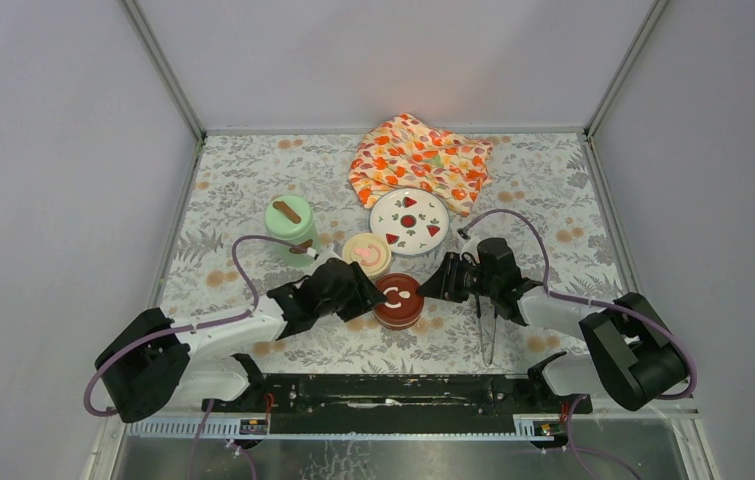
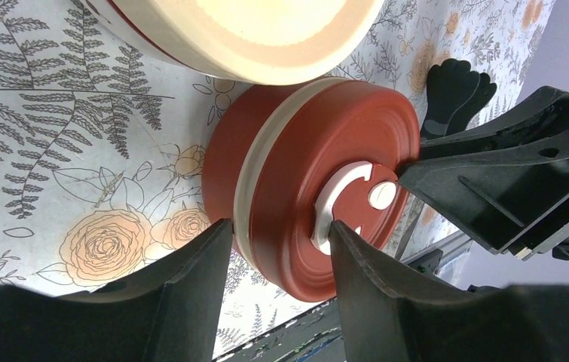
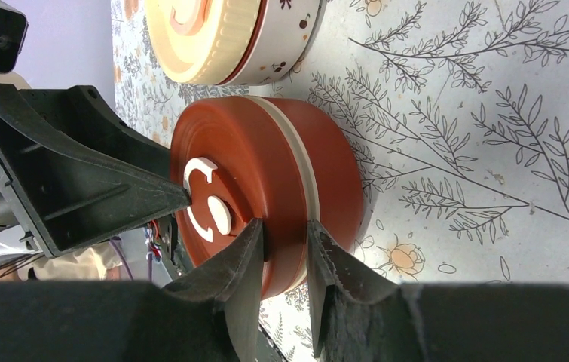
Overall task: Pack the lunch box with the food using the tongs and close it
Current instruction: Screw the box lid onto the packing box.
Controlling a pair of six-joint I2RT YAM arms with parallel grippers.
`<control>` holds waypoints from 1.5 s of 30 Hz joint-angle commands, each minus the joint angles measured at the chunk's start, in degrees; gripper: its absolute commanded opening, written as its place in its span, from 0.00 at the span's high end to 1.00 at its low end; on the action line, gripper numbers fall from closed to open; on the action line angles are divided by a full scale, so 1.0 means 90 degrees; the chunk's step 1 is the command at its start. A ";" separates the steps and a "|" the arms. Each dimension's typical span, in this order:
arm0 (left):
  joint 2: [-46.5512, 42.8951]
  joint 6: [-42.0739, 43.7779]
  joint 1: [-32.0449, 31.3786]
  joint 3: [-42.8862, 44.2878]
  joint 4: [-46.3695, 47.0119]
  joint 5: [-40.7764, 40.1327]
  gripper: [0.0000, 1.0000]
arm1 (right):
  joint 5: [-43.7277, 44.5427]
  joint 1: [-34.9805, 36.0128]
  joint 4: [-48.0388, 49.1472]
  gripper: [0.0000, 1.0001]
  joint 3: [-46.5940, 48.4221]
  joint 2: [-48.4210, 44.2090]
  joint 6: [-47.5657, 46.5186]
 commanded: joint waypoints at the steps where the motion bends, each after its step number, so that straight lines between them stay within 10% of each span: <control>1: 0.0153 0.0103 -0.0025 0.0133 0.0159 -0.0065 0.45 | -0.0072 -0.0014 -0.0070 0.68 0.0288 -0.0056 -0.0136; 17: -0.0216 0.0542 -0.0025 0.0754 -0.1105 -0.0673 0.36 | 0.0698 -0.0003 -0.1792 0.46 0.1031 -0.0742 -0.0948; 45: 0.1050 0.1318 -0.0228 0.1166 -0.2369 -0.0923 0.57 | 0.2437 0.1221 -0.3732 0.60 0.2224 0.0286 -0.1929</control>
